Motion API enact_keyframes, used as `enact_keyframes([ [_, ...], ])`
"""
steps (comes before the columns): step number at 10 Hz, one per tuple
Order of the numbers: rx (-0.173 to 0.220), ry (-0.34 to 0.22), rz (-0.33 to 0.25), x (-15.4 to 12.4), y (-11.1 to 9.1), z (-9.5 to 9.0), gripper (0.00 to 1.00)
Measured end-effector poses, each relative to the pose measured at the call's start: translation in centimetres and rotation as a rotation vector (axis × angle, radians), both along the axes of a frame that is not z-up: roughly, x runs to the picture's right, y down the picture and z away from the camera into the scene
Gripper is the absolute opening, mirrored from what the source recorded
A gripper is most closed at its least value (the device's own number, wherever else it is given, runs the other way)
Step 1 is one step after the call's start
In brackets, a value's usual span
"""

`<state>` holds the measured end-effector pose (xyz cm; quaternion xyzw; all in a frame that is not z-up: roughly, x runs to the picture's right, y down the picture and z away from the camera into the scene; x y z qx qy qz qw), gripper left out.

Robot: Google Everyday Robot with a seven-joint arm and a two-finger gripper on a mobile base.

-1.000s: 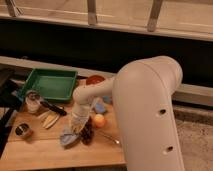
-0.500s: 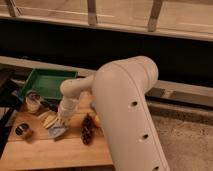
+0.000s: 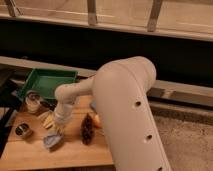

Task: Wipe table surface with towel

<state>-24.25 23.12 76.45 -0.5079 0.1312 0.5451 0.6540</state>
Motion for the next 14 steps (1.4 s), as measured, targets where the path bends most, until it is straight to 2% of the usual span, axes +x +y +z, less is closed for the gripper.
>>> enact_keyframes([
  [2,-0.035,0.011,-0.010,1.2,1.8,-1.1,0.00],
  [4,-0.063,0.062,-0.013,3.2,2.7,-1.3,0.00],
  [7,-0.057,0.143,0.010,6.3,0.7,0.8,0.00],
  [9,-0.043,0.190,0.028,8.4,-1.9,3.0,0.00],
  [12,-0.011,0.159,0.026,7.0,-3.6,4.1,0.00],
  [14,0.031,0.097,0.026,3.3,-4.7,4.2,0.00],
])
